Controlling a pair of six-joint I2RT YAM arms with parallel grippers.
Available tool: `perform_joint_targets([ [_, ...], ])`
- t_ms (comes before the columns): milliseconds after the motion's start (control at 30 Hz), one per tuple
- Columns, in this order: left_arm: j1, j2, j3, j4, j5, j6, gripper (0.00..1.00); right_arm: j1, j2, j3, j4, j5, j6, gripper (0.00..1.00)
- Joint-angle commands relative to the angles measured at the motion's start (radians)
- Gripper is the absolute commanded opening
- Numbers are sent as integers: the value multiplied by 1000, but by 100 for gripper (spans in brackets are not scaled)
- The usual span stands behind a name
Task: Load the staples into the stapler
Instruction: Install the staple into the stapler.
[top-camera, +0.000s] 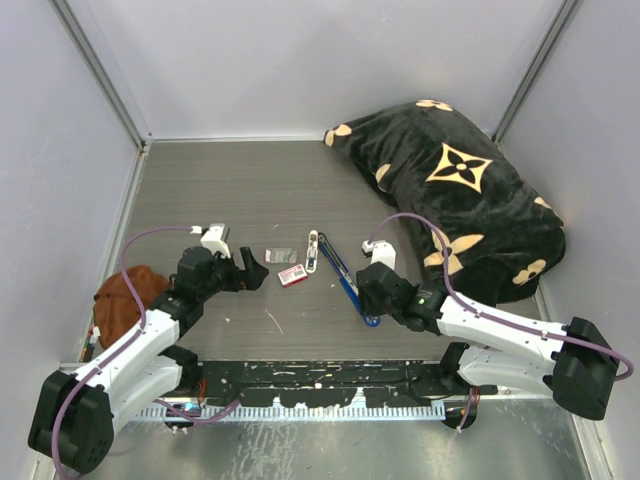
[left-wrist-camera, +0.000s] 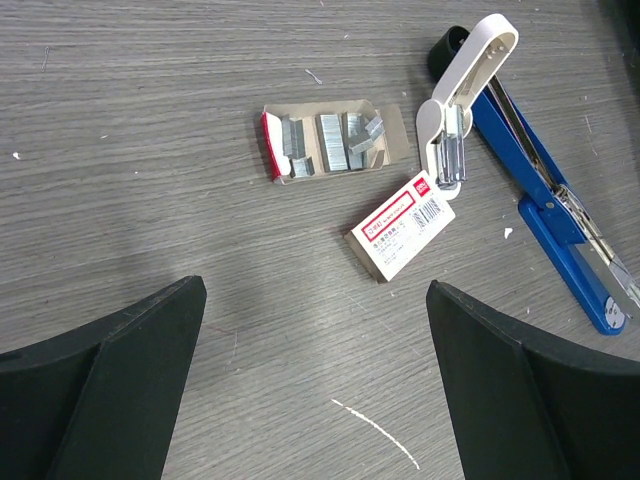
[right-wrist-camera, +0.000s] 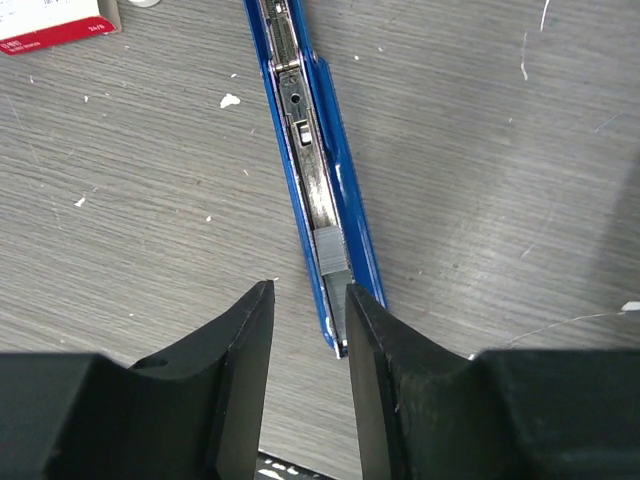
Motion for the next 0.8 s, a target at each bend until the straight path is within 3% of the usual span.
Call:
perform_joint_targets([
  [0,1,-15,-3,62,-15,22,95,6,0,43,-14,-19,166,39],
  [767,1,-22,-3,58,-18,23,95,5,126,50,19,44,194,34],
])
